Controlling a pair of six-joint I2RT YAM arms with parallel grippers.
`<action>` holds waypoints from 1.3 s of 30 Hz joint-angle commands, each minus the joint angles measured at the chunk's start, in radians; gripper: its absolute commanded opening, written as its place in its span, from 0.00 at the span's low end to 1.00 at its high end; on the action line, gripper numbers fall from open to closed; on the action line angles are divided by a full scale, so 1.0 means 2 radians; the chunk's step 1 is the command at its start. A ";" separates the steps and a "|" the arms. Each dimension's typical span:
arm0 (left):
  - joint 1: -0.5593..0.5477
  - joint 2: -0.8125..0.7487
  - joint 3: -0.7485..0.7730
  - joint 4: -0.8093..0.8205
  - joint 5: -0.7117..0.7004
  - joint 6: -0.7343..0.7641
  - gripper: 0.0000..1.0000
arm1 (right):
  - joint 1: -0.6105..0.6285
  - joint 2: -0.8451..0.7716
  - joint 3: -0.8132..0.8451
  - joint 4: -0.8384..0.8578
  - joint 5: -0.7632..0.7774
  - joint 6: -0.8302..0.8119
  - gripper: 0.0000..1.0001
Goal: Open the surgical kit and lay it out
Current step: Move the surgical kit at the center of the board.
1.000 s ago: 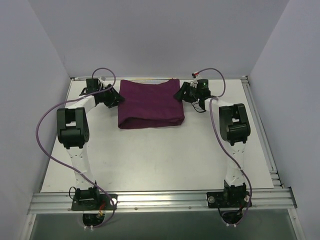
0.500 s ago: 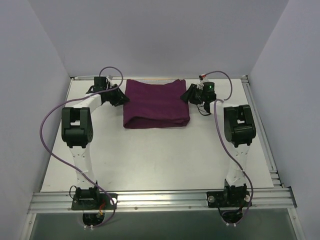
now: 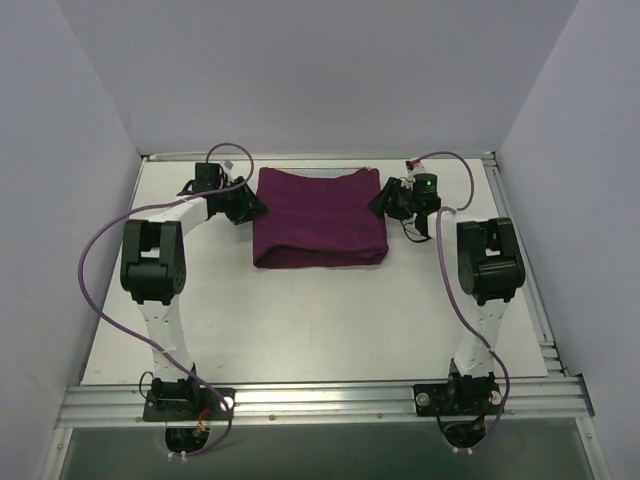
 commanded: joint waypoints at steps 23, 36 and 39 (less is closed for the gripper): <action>-0.032 -0.243 0.000 -0.028 -0.150 0.066 0.94 | -0.018 -0.291 -0.063 -0.283 0.072 -0.046 0.97; -0.079 -0.290 -0.034 -0.104 -0.097 0.062 0.79 | -0.018 -0.338 -0.132 -0.268 -0.028 0.057 0.89; -0.115 -0.315 -0.050 -0.162 -0.119 0.076 0.78 | -0.019 -0.325 -0.129 -0.305 -0.041 0.057 0.86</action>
